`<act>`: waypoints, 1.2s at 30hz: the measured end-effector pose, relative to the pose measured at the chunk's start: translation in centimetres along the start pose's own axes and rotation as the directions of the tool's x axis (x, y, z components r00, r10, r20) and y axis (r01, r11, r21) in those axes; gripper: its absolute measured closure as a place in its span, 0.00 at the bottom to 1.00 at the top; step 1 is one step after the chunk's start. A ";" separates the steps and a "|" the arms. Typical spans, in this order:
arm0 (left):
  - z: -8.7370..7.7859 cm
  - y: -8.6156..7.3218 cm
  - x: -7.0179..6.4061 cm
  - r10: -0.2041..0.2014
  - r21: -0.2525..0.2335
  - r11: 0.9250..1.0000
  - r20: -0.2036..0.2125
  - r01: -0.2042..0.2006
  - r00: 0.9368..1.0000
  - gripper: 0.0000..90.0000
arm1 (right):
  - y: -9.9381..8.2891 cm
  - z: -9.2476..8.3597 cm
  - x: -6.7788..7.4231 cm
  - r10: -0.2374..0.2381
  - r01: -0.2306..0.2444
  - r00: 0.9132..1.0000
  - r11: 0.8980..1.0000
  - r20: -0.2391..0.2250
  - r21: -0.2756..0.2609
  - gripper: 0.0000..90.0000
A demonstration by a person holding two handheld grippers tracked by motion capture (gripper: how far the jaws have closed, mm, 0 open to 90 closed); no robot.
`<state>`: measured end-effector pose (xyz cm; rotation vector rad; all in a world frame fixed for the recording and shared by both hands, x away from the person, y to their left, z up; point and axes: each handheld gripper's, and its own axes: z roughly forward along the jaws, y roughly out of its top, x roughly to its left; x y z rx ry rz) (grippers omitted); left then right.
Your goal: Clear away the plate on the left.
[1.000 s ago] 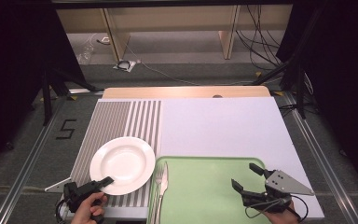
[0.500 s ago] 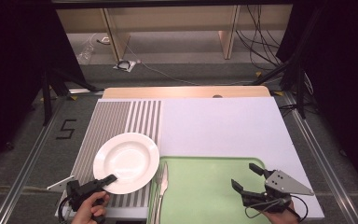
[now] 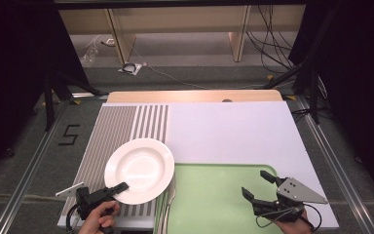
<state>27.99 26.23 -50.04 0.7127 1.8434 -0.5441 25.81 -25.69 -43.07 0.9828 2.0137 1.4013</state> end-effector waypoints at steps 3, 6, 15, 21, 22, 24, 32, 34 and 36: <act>0.2 -0.3 -0.2 0.007 0.014 1.000 0.004 -0.007 1.000 0.88 | 0.0 0.0 0.0 -0.001 0.001 1.000 1.000 0.000 -0.001 0.22; 0.5 -0.6 -0.3 0.018 0.030 0.999 0.004 -0.018 1.000 0.88 | 0.0 0.0 0.0 0.001 -0.001 1.000 1.000 0.000 -0.002 0.22; 1.5 -1.7 -0.8 0.040 0.086 0.995 0.013 -0.041 0.999 0.88 | 0.0 0.0 0.0 -0.003 0.003 1.000 1.000 -0.001 0.000 0.22; 2.1 -2.4 -1.0 0.055 0.123 0.991 0.016 -0.057 0.998 0.87 | 0.0 0.0 0.0 -0.002 0.002 1.000 1.000 0.001 0.000 0.22; 2.2 -2.5 -1.0 0.060 0.129 0.990 0.016 -0.062 0.998 0.88 | 0.0 0.0 0.0 -0.002 0.002 1.000 1.000 0.000 0.000 0.22; 2.4 -2.8 -1.1 0.067 0.139 0.988 0.018 -0.069 0.998 0.88 | 0.0 0.0 0.0 -0.002 0.002 1.000 1.000 0.001 0.001 0.22; 3.5 -4.0 -1.4 0.087 0.197 0.976 0.023 -0.090 0.996 0.88 | 0.0 0.0 0.0 -0.002 0.002 1.000 1.000 0.001 0.001 0.22; 3.7 -4.2 -1.4 0.096 0.212 0.972 0.018 -0.097 0.995 0.87 | 0.0 0.0 0.0 -0.002 0.002 1.000 1.000 0.001 0.000 0.22; 4.0 -4.5 -1.5 0.099 0.222 0.970 0.017 -0.101 0.995 0.87 | 0.0 0.0 -0.1 -0.002 0.002 1.000 1.000 0.000 0.000 0.22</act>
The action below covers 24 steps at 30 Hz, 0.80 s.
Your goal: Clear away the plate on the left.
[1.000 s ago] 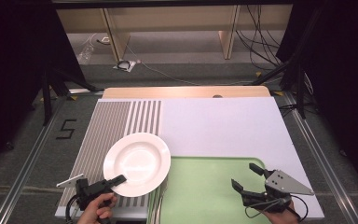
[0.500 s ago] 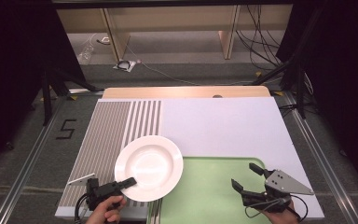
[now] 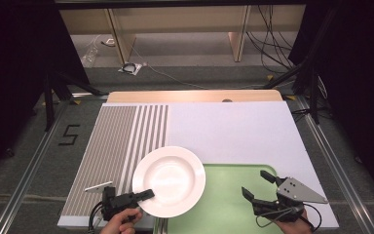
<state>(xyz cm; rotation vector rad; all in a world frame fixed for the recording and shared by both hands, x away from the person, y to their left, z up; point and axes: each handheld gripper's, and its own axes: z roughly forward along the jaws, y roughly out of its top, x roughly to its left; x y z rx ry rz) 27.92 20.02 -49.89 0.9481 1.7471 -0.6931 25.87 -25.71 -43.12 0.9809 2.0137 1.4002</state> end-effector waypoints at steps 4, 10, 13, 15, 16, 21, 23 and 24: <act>0.6 -0.4 -0.1 0.014 0.024 1.000 -0.001 -0.014 1.000 0.87 | 0.0 -0.1 0.0 -0.001 0.001 1.000 1.000 0.001 -0.006 0.22; 1.6 -1.0 -0.4 0.029 0.063 0.998 -0.005 -0.029 1.000 0.87 | 0.0 0.0 0.0 0.001 -0.001 1.000 1.000 0.000 -0.008 0.22; 2.0 -1.4 -0.5 0.038 0.083 0.996 -0.005 -0.038 0.999 0.87 | 0.0 -0.1 0.0 0.000 0.000 1.000 1.000 0.002 -0.008 0.22; 2.2 -1.6 -0.5 0.042 0.094 0.995 -0.006 -0.042 0.999 0.87 | 0.0 -0.2 0.0 0.000 0.000 1.000 1.000 0.004 -0.004 0.22; 2.4 -1.7 -0.6 0.047 0.101 0.994 -0.008 -0.046 0.999 0.87 | 0.0 -0.1 0.0 0.001 -0.001 1.000 1.000 0.003 -0.005 0.22; 3.1 -2.3 -0.6 0.055 0.127 0.991 -0.016 -0.052 0.998 0.87 | 0.0 0.0 0.0 0.001 -0.001 1.000 1.000 0.001 -0.008 0.22; 3.3 -2.5 -0.7 0.058 0.139 0.989 -0.020 -0.055 0.998 0.87 | 0.0 -0.1 0.0 0.001 -0.001 1.000 1.000 0.001 -0.007 0.22; 3.5 -2.6 -0.7 0.060 0.139 0.989 -0.020 -0.057 0.998 0.87 | 0.0 -0.1 0.0 0.000 0.000 1.000 1.000 0.003 -0.003 0.22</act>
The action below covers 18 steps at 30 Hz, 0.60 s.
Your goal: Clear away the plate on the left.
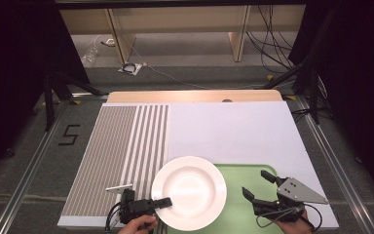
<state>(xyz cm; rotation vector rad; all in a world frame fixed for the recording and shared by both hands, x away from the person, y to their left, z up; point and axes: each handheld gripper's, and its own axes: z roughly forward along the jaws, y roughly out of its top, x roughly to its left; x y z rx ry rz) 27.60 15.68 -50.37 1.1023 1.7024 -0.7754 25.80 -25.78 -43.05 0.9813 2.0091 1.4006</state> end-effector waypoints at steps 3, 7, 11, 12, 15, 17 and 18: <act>0.5 -0.2 -0.1 0.011 0.016 1.000 -0.003 -0.010 1.000 0.87 | 0.0 0.1 0.0 0.003 -0.003 1.000 1.000 0.000 -0.003 0.22; 1.1 -0.5 -0.3 0.019 0.036 0.999 -0.008 -0.019 1.000 0.87 | 0.0 0.1 0.0 0.002 -0.002 1.000 1.000 -0.001 -0.004 0.22; 1.7 -0.8 -0.3 0.030 0.058 0.998 -0.009 -0.029 1.000 0.87 | 0.0 0.0 0.0 0.002 -0.002 1.000 1.000 -0.001 0.000 0.22; 1.8 -0.9 -0.3 0.025 0.059 0.998 -0.006 -0.025 1.000 0.87 | 0.0 0.0 0.0 0.002 -0.002 1.000 1.000 -0.001 -0.001 0.22; 2.2 -1.0 -0.4 0.036 0.071 0.997 -0.012 -0.035 0.999 0.87 | 0.0 0.0 0.0 0.001 -0.001 1.000 1.000 -0.001 -0.001 0.22; 2.4 -1.1 -0.5 0.044 0.078 0.996 -0.017 -0.043 0.999 0.87 | 0.0 0.0 0.0 0.002 -0.002 1.000 1.000 -0.001 -0.001 0.22; 2.5 -1.1 -0.5 0.046 0.085 0.995 -0.018 -0.044 0.999 0.87 | 0.0 0.0 0.0 0.002 -0.002 1.000 1.000 -0.001 -0.001 0.22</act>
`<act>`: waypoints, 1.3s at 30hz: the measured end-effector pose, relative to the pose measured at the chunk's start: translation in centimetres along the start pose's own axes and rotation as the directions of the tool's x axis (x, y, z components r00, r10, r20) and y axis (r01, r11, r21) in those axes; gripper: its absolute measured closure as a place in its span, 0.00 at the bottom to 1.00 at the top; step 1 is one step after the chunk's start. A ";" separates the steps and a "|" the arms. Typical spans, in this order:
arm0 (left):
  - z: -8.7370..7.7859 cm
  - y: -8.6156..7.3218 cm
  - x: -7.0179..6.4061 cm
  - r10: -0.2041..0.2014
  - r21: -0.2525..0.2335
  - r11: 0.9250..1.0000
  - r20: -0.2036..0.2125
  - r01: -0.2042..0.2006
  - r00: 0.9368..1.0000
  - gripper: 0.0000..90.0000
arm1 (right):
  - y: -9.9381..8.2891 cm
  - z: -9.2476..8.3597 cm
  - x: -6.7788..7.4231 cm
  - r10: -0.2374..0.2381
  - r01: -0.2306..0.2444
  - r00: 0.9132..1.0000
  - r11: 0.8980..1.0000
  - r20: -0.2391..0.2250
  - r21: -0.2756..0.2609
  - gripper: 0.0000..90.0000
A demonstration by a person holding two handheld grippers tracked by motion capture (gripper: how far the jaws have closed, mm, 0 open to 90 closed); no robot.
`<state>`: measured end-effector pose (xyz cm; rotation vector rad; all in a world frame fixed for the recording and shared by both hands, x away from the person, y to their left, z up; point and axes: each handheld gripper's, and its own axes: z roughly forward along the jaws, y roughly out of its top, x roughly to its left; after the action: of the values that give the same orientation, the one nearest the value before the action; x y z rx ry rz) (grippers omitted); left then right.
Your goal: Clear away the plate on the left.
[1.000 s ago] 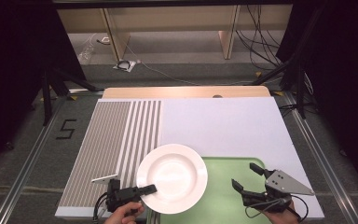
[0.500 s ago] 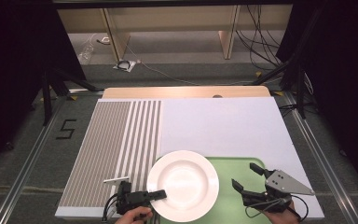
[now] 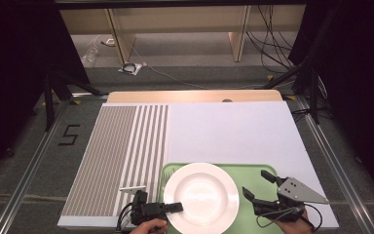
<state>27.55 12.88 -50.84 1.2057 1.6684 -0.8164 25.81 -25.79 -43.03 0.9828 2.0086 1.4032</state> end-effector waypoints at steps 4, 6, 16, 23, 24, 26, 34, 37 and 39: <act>0.4 -0.1 -0.1 0.006 0.013 1.000 -0.002 -0.006 1.000 0.87 | 0.0 0.0 0.0 0.000 0.000 1.000 1.000 0.000 -0.002 0.22; 0.7 -0.2 -0.1 0.005 0.022 1.000 -0.006 -0.005 1.000 0.87 | 0.0 0.0 0.0 0.000 0.000 1.000 1.000 -0.001 -0.001 0.22; 1.8 -0.3 -0.2 0.016 0.047 0.999 -0.021 -0.015 1.000 0.86 | 0.0 0.0 0.0 -0.001 0.001 1.000 1.000 -0.001 -0.002 0.22; 2.4 -0.2 -0.2 0.017 0.061 0.998 -0.026 -0.016 1.000 0.86 | 0.0 0.0 0.0 -0.002 0.002 1.000 1.000 -0.002 -0.002 0.22; 2.5 -0.1 -0.2 0.017 0.061 0.998 -0.027 -0.015 0.999 0.86 | 0.0 0.1 0.0 0.000 0.000 1.000 1.000 -0.003 -0.002 0.22; 2.6 -0.1 -0.1 0.025 0.070 0.997 -0.034 -0.023 0.999 0.86 | 0.0 0.0 0.0 -0.001 0.001 1.000 1.000 -0.003 -0.003 0.22; 3.3 -0.3 -0.2 0.019 0.080 0.997 -0.032 -0.016 0.999 0.86 | 0.0 0.1 0.0 -0.003 0.002 1.000 1.000 -0.004 -0.005 0.22; 3.3 -0.3 -0.2 0.031 0.087 0.996 -0.048 -0.027 0.998 0.87 | 0.0 0.1 0.0 -0.002 0.002 1.000 1.000 -0.003 -0.003 0.22; 3.4 -0.2 -0.2 0.034 0.085 0.996 -0.053 -0.030 0.998 0.87 | 0.0 0.1 0.0 -0.003 0.003 1.000 1.000 -0.004 -0.005 0.22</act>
<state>28.30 9.74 -51.92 1.3204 1.6686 -0.8484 25.84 -25.74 -43.07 0.9748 2.0081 1.4091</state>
